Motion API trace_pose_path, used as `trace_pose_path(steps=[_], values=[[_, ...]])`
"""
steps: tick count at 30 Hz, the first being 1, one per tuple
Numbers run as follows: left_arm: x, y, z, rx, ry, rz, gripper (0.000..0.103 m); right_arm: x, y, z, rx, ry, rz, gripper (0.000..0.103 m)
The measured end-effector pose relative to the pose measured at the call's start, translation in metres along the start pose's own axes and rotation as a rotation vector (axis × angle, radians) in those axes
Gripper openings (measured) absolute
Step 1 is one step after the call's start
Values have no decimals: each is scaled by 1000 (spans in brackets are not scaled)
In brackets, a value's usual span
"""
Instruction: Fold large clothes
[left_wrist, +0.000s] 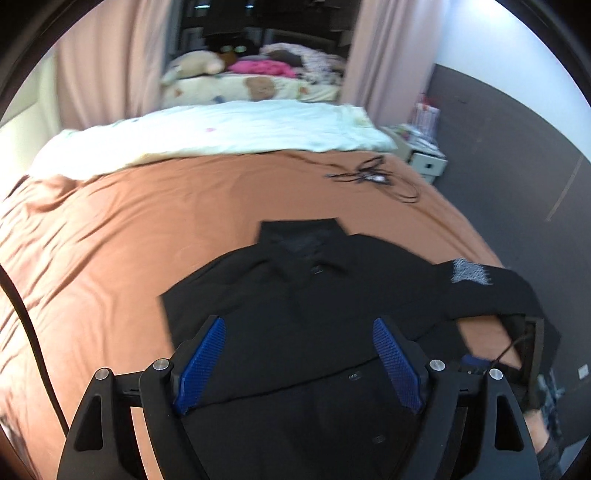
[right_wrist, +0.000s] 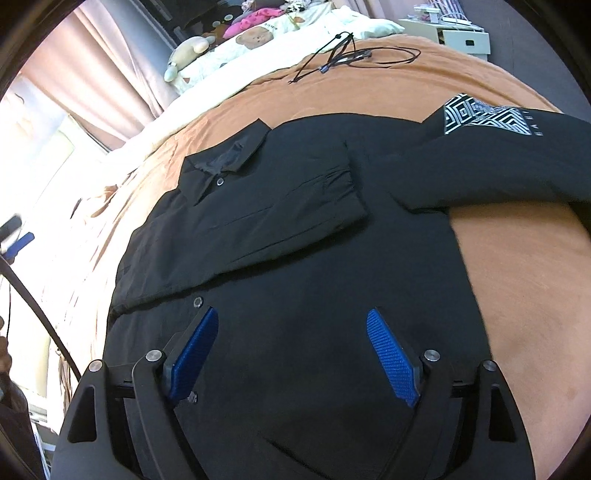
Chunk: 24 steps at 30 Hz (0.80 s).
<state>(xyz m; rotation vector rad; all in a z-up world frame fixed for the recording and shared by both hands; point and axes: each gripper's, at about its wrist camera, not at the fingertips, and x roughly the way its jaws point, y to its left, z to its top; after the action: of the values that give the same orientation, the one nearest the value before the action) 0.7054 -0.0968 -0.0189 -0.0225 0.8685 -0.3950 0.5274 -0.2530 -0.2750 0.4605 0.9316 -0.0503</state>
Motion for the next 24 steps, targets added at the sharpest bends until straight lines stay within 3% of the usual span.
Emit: trace_pose_path(steps=[2,9,16,20,21,23,24], values=[[-1,19,-12,-16,16,32,83,12,-1,7,12,3,-12,82],[22,70,-50,-79,98,100,63,44,-19,31,111,-3,-16,79],[67,98,-75,-123,180,115,62,70,-32,47,163,18,-31,61],[89,109,-85,-145,210,123,62,80,-39,53,190,12,-30,57],[94,111,-88,-152,216,123,61,82,-40,56,197,6,-30,54],[104,115,-93,-159,232,120,55,85,-44,59,201,-6,-44,26],[108,117,-95,-162,242,121,52,86,-45,60,201,-6,-53,23]])
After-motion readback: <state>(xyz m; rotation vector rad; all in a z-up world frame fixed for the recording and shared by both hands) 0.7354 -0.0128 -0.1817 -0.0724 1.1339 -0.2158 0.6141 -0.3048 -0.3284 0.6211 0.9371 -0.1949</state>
